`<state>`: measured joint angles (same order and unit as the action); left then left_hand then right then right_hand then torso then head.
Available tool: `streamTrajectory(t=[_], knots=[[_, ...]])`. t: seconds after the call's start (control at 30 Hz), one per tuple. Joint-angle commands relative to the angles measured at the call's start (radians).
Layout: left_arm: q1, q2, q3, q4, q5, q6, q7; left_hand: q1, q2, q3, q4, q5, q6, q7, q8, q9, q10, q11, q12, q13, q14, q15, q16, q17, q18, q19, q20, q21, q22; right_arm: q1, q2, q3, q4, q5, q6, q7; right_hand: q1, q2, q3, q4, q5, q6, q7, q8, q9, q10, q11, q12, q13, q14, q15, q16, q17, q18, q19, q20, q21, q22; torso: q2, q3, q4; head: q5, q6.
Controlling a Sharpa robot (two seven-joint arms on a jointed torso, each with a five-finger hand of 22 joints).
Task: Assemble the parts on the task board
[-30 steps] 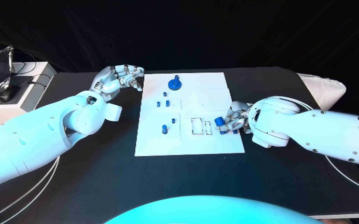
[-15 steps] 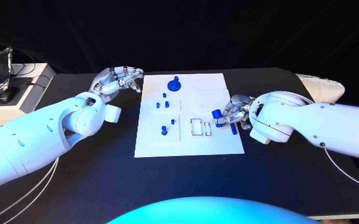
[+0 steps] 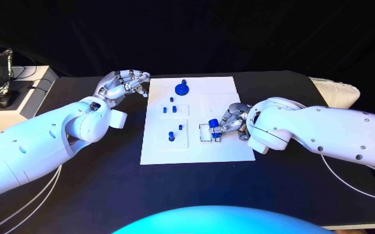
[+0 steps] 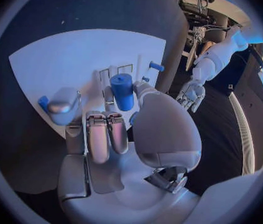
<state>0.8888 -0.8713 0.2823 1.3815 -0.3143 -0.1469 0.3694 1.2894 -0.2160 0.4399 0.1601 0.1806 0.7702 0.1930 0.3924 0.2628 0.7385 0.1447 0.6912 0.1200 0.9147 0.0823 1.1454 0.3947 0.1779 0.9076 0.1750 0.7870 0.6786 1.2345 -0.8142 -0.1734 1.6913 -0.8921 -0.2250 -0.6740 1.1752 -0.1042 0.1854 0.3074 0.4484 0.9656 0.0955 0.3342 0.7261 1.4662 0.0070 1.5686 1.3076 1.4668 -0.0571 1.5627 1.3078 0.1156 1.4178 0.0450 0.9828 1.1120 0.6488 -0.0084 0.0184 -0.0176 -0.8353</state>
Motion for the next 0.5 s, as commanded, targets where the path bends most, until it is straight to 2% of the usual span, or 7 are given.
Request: streamTrajectory(t=[0.03, 0.5], knots=[[0.0, 0.001, 0.001, 0.002, -0.002, 0.018, 0.003, 0.003, 0.01, -0.006, -0.001, -0.003, -0.004, 0.001, 0.0, -0.001, -0.006, -0.001, -0.006, -0.001, 0.003, -0.003, 0.007, -0.001, 0.006, 0.006, 0.002, -0.003, -0.002, -0.006, 0.013, -0.001, -0.008, 0.008, -0.005, -0.003, -0.019, -0.009, 0.023, -0.015, -0.009, 0.026, -0.019, -0.007, 0.0, 0.105, -0.006, 0.002, 0.263, 0.098, -0.006, 0.0, 0.236, -0.006, -0.006, -0.002, -0.004, 0.0, 0.001, 0.0017, 0.0004, 0.003, -0.001], [0.0, -0.002, 0.001, 0.003, -0.002, 0.018, 0.002, 0.004, 0.011, -0.007, 0.0, -0.003, -0.004, 0.001, 0.0, -0.001, -0.008, -0.001, -0.006, -0.001, 0.003, -0.003, 0.007, -0.001, 0.006, 0.006, 0.002, -0.004, -0.002, -0.013, 0.05, -0.002, -0.033, -0.034, -0.01, -0.01, -0.054, -0.023, 0.024, -0.015, -0.029, 0.034, -0.02, -0.011, 0.002, 0.105, -0.006, 0.002, 0.263, 0.098, -0.006, -0.001, 0.234, -0.006, -0.007, -0.002, -0.009, 0.0, 0.002, 0.0027, -0.0012, 0.009, -0.004]])
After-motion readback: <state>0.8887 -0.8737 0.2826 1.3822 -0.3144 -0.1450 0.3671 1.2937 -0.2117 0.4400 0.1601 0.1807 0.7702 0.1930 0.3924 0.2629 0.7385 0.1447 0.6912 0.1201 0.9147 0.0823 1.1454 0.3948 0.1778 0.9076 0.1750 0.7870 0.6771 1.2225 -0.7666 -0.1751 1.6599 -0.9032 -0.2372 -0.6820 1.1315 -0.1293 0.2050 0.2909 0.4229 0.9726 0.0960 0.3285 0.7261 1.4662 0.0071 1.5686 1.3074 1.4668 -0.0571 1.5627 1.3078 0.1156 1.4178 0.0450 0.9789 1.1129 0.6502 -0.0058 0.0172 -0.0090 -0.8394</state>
